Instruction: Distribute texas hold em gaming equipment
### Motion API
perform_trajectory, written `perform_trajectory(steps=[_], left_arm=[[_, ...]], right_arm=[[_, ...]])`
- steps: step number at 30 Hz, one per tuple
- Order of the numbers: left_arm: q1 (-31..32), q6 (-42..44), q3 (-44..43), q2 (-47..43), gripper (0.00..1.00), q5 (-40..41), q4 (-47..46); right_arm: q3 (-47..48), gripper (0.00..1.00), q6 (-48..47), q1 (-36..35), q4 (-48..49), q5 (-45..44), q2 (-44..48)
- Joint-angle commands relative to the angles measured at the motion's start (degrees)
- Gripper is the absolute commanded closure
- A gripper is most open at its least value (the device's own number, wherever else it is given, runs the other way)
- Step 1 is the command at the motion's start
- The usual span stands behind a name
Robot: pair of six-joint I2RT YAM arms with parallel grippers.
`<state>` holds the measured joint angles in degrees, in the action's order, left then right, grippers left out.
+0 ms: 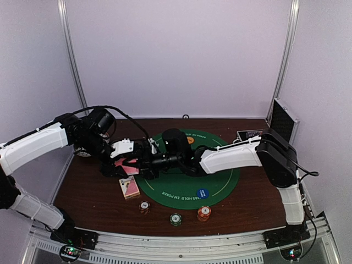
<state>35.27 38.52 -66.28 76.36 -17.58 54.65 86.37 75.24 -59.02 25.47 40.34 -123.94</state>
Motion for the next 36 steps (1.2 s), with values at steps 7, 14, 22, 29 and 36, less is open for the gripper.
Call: perform_trajectory(steps=[7,14,22,29,36], left_arm=[[0.37,1.46,-0.07,-1.14,0.78,0.51,-1.43],[0.41,1.76,-0.34,-1.21,0.80,0.88,-1.47],[0.42,1.77,-0.60,-1.51,0.85,1.06,-1.43],[0.42,1.73,-0.34,-1.85,0.86,1.25,-1.48],[0.42,1.71,-0.19,-1.84,0.88,1.22,-1.45]], right_arm=[[4.32,0.33,0.17,-0.30,-1.10,1.95,-0.94],[2.72,0.34,-2.18,-0.22,-6.01,2.81,-0.21],[0.36,0.34,-4.58,0.80,-9.71,2.82,2.58],[-2.53,0.36,-6.25,1.91,-11.88,2.77,5.23],[-4.39,0.43,-6.56,2.29,-12.17,2.76,7.86]])
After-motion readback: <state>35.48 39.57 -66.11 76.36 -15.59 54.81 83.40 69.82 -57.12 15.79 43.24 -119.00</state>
